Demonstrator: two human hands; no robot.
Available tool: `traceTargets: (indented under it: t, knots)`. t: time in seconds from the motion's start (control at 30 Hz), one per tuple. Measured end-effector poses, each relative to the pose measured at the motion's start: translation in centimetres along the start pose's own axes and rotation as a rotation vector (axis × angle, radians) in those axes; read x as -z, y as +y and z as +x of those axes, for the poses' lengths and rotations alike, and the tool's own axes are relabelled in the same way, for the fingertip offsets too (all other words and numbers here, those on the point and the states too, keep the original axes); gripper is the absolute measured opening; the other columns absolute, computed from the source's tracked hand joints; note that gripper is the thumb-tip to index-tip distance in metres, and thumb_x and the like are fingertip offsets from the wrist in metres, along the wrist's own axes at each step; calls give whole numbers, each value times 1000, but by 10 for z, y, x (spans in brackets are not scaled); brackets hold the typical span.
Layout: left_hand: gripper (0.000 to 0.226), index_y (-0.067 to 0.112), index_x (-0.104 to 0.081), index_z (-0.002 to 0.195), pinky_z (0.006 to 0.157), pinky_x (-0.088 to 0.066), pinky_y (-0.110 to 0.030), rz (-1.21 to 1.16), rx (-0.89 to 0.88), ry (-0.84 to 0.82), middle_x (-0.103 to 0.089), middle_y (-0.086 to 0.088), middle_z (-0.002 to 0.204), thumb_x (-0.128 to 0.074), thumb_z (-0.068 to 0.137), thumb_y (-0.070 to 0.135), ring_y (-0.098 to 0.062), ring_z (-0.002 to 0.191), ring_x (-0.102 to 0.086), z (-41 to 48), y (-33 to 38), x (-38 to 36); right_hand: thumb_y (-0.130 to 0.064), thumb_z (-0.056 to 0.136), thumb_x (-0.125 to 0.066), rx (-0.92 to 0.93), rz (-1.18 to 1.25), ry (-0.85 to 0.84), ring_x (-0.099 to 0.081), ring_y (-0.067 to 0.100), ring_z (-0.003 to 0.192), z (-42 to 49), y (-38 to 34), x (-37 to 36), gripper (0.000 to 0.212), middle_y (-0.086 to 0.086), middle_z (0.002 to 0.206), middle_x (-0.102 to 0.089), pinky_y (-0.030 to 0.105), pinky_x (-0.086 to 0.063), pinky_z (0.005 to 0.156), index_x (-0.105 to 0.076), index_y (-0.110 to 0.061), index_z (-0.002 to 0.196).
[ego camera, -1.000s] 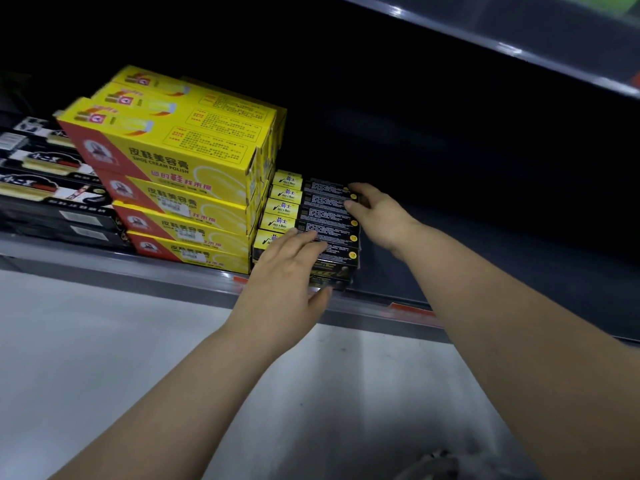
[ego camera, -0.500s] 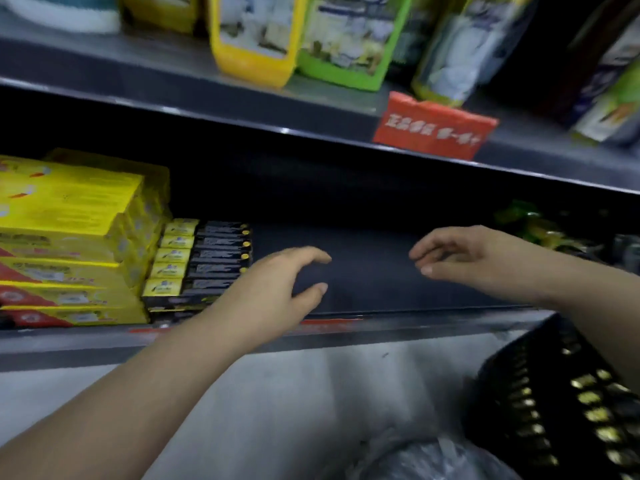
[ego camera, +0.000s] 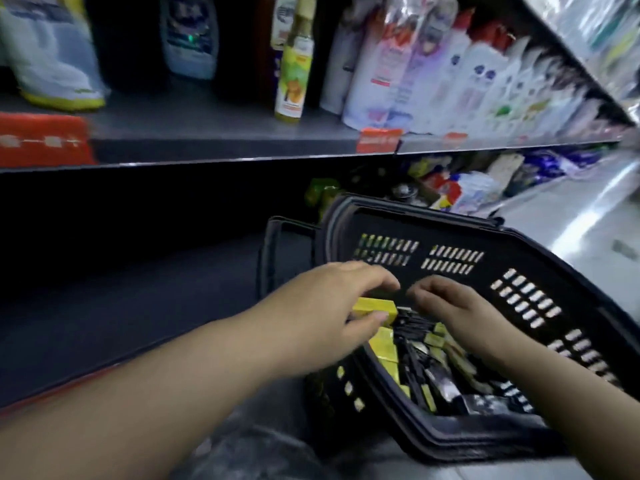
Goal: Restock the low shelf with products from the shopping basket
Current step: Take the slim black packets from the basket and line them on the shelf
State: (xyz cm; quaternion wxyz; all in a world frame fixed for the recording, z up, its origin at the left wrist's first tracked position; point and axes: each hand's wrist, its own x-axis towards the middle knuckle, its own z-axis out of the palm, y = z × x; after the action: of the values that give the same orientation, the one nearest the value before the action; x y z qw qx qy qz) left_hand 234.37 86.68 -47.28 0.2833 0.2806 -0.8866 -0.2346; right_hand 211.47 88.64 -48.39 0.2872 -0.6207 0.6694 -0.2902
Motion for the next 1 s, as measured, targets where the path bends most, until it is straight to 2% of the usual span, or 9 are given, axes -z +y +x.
traceTargets:
  t: [0.07,0.13,0.27,0.33,0.4,0.53,0.7,0.83,1.0]
  knots:
    - [32,34,-49,126,82,-28,-11,38,-40,-79,-52,17,124,-50,94,37,3,109,-39,33,10,-27,-15,93,-55,-21,2,11,-52,9,73,10,22,15,10,2,76,-61,26,-43,72,-63,-13,87]
    - [32,32,-49,126,78,-27,-16,111,-32,-178,-54,14,125,-48,94,38,-3,112,-42,62,14,-49,-16,91,-56,-44,-93,-45,-54,8,74,24,44,34,10,0,78,-63,21,-44,71,-62,-20,84]
    - [31,32,-49,124,83,-41,-28,187,83,-349,-56,9,123,-46,95,41,-13,106,-51,100,5,-79,-20,90,-57,-183,-480,-411,-54,12,83,55,99,60,8,-8,81,-58,22,-40,73,-60,-25,84]
    - [31,33,-49,123,89,-45,-32,187,153,-412,-57,10,122,-46,94,42,-13,108,-53,106,-2,-89,-23,91,-55,-242,-664,-593,-55,16,96,67,128,56,19,-3,96,-60,21,-37,78,-61,-21,109]
    - [29,35,-49,122,91,-44,-29,173,221,-466,-57,16,122,-46,94,43,-8,109,-52,106,-10,-94,-29,91,-54,-287,-755,-691,-52,24,115,76,155,42,48,7,127,-56,28,-39,93,-41,-17,136]
    - [28,39,-48,121,89,-44,-24,149,354,-479,-55,25,117,-45,94,44,2,102,-51,101,-22,-97,-36,92,-51,-347,-590,-719,-44,30,127,80,186,-3,68,14,142,-42,37,-36,103,-18,-11,146]
    - [28,43,-44,122,76,-42,-15,170,476,-501,-51,30,107,-44,94,45,6,88,-51,99,-20,-104,-16,91,-50,-333,-462,-594,-43,30,126,75,191,-17,52,15,139,-43,34,-38,99,-30,-14,139]
    - [29,44,-45,122,80,-46,-17,170,602,-506,-53,31,104,-48,93,43,9,92,-53,103,-14,-102,-8,87,-51,-270,-337,-620,-58,28,105,90,167,20,46,12,122,-57,30,-46,75,-46,-18,131]
    - [26,38,-50,119,86,-49,-24,180,688,-547,-56,27,110,-49,93,40,3,95,-58,116,2,-102,-21,80,-67,-248,30,-626,-63,15,81,102,118,99,47,-3,105,-60,29,-55,69,-53,-30,125]
